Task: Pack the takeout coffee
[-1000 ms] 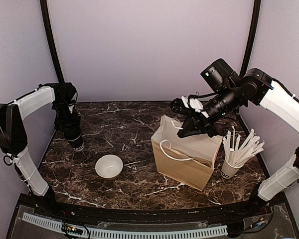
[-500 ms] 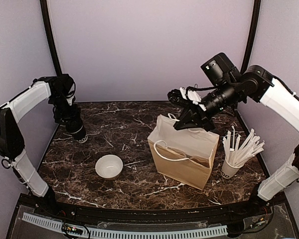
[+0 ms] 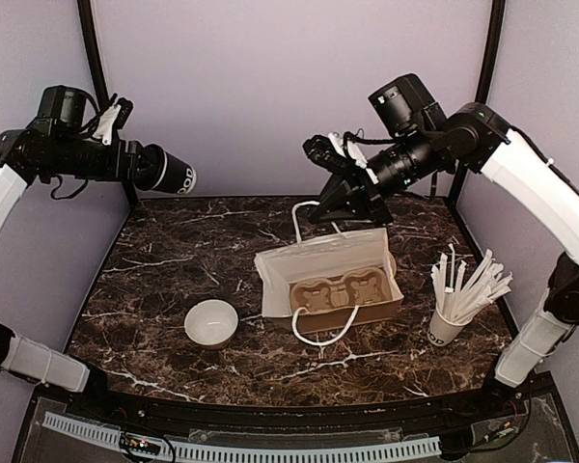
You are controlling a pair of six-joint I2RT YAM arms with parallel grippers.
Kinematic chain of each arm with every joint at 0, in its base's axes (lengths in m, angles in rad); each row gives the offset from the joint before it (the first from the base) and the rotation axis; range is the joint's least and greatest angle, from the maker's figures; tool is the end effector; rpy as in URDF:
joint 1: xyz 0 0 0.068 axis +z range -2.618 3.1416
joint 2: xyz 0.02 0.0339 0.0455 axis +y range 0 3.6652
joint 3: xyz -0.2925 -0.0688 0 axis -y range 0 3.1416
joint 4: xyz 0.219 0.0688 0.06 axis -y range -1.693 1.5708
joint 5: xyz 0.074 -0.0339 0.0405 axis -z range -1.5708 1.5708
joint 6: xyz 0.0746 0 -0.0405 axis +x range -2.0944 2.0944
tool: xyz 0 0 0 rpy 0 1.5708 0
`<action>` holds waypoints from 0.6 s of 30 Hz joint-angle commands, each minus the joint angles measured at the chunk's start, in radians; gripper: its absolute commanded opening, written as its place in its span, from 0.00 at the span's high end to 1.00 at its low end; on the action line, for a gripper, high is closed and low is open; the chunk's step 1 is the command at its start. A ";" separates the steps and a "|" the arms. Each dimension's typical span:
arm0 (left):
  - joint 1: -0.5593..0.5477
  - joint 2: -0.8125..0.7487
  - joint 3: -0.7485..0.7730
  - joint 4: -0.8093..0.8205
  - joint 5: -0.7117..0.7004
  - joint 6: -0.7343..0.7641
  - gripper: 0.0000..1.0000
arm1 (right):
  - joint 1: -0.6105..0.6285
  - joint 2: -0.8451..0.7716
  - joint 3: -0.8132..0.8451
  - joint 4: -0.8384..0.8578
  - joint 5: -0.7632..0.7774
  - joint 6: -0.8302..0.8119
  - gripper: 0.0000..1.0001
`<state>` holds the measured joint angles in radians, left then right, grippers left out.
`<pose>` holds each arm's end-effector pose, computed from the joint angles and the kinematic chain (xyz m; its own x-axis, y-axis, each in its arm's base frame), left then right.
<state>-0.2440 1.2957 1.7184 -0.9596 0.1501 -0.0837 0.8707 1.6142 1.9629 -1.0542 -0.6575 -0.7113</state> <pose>0.2327 -0.0694 0.4640 -0.5250 0.0455 -0.8499 0.3208 0.9355 -0.1481 0.1709 0.2736 0.4507 0.2744 -0.4763 -0.8354 -0.9584 -0.2070 -0.1968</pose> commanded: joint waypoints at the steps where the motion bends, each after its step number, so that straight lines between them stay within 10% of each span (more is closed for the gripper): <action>1: -0.023 -0.120 -0.085 0.173 0.236 0.075 0.45 | 0.037 -0.019 -0.016 -0.103 -0.072 -0.084 1.00; 11: -0.135 -0.270 -0.188 0.419 0.526 0.034 0.46 | 0.070 -0.138 -0.196 -0.153 -0.033 -0.072 1.00; 18: -0.431 -0.144 -0.037 0.306 0.404 0.171 0.48 | 0.061 -0.186 -0.205 -0.134 0.016 -0.045 1.00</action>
<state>-0.5282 1.0771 1.5951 -0.6102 0.6071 -0.0097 0.9337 1.4616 1.7653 -1.2060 -0.6666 -0.7769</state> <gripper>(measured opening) 0.732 0.004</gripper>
